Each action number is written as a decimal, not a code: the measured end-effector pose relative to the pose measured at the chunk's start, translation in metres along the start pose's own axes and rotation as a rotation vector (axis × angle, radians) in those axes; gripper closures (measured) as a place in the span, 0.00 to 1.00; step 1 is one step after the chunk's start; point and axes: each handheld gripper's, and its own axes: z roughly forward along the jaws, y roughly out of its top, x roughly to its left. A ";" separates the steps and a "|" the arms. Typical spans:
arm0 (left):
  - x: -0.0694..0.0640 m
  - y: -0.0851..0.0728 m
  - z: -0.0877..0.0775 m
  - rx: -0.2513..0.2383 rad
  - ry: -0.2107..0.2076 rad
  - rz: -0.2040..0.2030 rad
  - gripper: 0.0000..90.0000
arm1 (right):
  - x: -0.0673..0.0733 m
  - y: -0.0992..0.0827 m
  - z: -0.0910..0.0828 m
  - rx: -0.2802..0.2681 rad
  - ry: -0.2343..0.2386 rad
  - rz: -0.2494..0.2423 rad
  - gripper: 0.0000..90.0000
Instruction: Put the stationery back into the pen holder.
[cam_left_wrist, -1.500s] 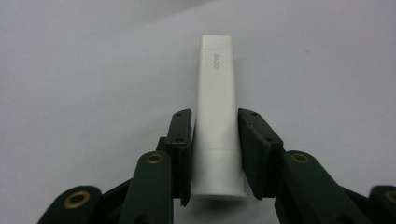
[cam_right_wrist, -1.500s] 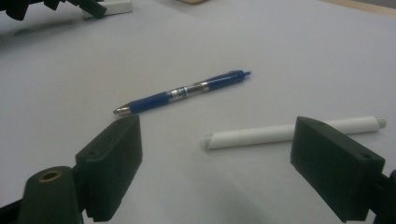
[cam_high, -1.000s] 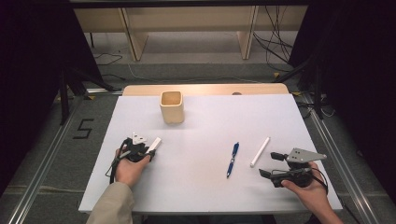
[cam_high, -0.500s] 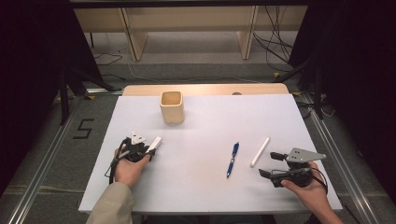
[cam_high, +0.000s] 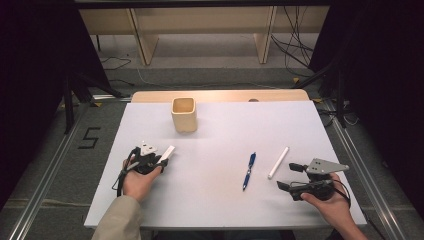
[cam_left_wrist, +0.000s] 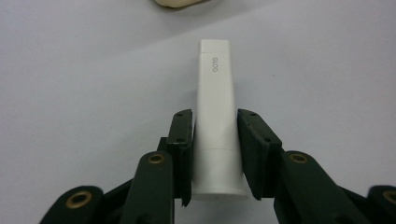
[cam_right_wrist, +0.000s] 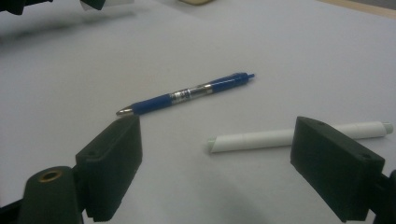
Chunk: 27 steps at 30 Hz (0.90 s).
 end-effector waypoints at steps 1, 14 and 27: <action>0.000 0.000 0.000 0.000 0.000 0.000 0.75 | 0.000 0.000 0.000 0.001 0.000 0.001 0.20; -0.014 0.004 -0.008 -0.024 -0.067 0.056 0.75 | 0.000 0.001 0.001 0.003 0.006 -0.005 0.20; -0.033 0.008 -0.013 -0.030 -0.152 0.142 0.75 | 0.002 0.001 0.002 0.004 0.017 -0.013 0.19</action>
